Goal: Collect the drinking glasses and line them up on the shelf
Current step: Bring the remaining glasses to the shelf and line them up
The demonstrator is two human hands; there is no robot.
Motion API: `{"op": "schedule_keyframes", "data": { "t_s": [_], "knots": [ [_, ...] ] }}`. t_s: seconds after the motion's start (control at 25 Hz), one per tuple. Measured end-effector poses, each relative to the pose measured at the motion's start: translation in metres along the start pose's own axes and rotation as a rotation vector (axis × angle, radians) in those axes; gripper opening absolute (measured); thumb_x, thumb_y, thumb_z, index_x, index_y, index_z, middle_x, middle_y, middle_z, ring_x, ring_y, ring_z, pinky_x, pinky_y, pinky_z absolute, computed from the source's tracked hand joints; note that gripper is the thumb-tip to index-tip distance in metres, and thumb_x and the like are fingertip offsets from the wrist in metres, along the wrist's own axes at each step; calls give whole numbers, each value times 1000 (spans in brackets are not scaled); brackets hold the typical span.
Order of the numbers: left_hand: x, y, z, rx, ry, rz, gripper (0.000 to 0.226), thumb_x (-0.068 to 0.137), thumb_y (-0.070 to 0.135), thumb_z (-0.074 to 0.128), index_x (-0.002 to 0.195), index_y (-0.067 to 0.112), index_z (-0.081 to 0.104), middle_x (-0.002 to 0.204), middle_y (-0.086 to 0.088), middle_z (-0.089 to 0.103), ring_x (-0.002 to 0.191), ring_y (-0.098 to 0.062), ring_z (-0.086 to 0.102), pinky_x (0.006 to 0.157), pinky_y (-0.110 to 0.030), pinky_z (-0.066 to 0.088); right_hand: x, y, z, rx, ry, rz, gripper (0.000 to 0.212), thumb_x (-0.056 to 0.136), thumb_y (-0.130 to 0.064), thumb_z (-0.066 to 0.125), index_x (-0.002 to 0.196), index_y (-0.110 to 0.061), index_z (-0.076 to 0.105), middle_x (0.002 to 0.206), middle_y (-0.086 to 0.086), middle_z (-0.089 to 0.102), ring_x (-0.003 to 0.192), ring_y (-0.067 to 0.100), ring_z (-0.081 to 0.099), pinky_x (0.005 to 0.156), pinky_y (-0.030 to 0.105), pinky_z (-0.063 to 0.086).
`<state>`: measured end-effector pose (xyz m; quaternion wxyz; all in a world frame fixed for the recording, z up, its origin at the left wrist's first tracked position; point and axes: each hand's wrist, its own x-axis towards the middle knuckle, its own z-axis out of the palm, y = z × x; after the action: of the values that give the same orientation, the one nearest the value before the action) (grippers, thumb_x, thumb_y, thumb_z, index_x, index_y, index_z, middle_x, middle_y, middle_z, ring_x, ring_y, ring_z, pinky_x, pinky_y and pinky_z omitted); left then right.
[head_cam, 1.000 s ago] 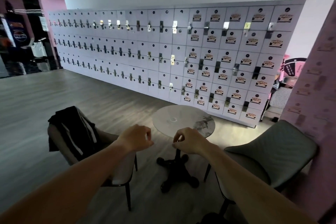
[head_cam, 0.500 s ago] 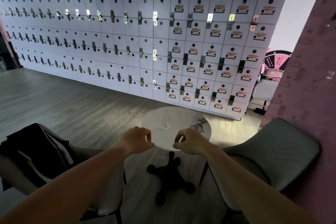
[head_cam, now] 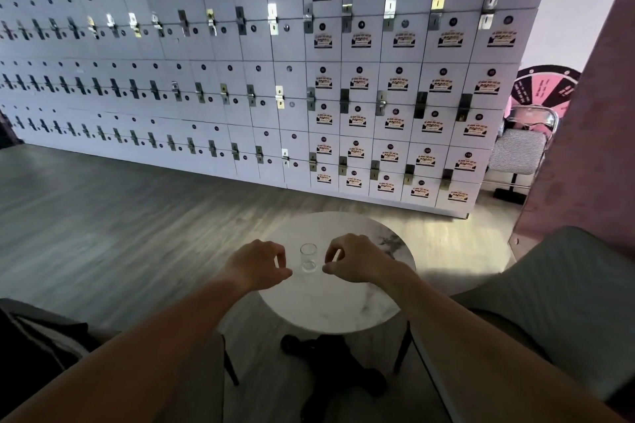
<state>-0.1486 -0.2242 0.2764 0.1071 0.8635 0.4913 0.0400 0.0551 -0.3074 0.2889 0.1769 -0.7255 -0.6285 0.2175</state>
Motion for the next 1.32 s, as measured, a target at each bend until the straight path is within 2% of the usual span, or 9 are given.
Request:
{"op": "schedule_keyframes", "data": {
  "t_s": [0.2,0.4,0.52,0.64,0.76,0.84,0.96,1.04,1.32],
  "knots": [
    [75,-12,18,-51,-43,-6,17,78,52,65,74,36,59,83,12,70,80,-11,64,72,-29,48,74,28,2,1,-42,28,14,80,-37,72,87,-26,70,99,0,70,86,16,65,76,30,55],
    [138,-41,47,-68,-102,-18,16,80,50,65,76,37,59,89,8,71,83,-13,65,80,-34,55,139,46,23,22,-102,71,11,79,-38,72,83,-28,68,96,-1,69,86,16,65,75,29,53],
    [189,-62,74,-96,-169,-23,16,80,50,65,78,36,61,91,6,72,79,-14,66,80,-34,55,181,62,39,24,-137,107,9,79,-38,71,80,-31,65,96,-2,68,87,16,64,76,30,54],
    [241,-81,107,-135,-259,-26,23,79,52,65,91,33,62,90,6,71,77,-13,66,79,-34,54,225,79,59,25,-155,166,10,80,-36,68,88,-30,66,95,-4,64,85,16,62,76,30,53],
    [285,-99,141,-166,-304,-64,48,77,53,66,117,34,48,79,7,64,79,-14,62,74,-33,49,267,97,84,14,-180,218,23,82,-34,67,104,-28,66,101,-3,60,90,17,58,79,29,48],
    [310,-114,165,-187,-346,-85,60,75,52,67,127,35,41,80,5,60,81,-17,58,73,-32,44,293,109,106,3,-197,247,32,83,-35,67,113,-28,64,111,1,61,100,20,59,84,29,47],
    [332,-133,200,-208,-448,-103,64,77,51,67,131,34,38,88,2,65,88,-19,61,76,-33,46,319,124,141,-18,-245,281,43,85,-35,67,127,-29,58,119,6,57,110,25,59,89,31,45],
    [340,-141,220,-234,-503,-100,63,79,48,68,132,33,38,97,-1,71,93,-21,65,82,-35,51,330,132,161,-26,-261,294,43,87,-34,66,129,-29,57,121,6,56,110,26,60,89,31,47],
    [357,-138,258,-347,-543,14,54,83,41,69,129,31,44,105,-5,73,92,-24,68,84,-39,55,350,146,190,-35,-209,264,30,90,-33,69,117,-20,69,109,5,59,92,26,65,79,29,49]
  ]
}}
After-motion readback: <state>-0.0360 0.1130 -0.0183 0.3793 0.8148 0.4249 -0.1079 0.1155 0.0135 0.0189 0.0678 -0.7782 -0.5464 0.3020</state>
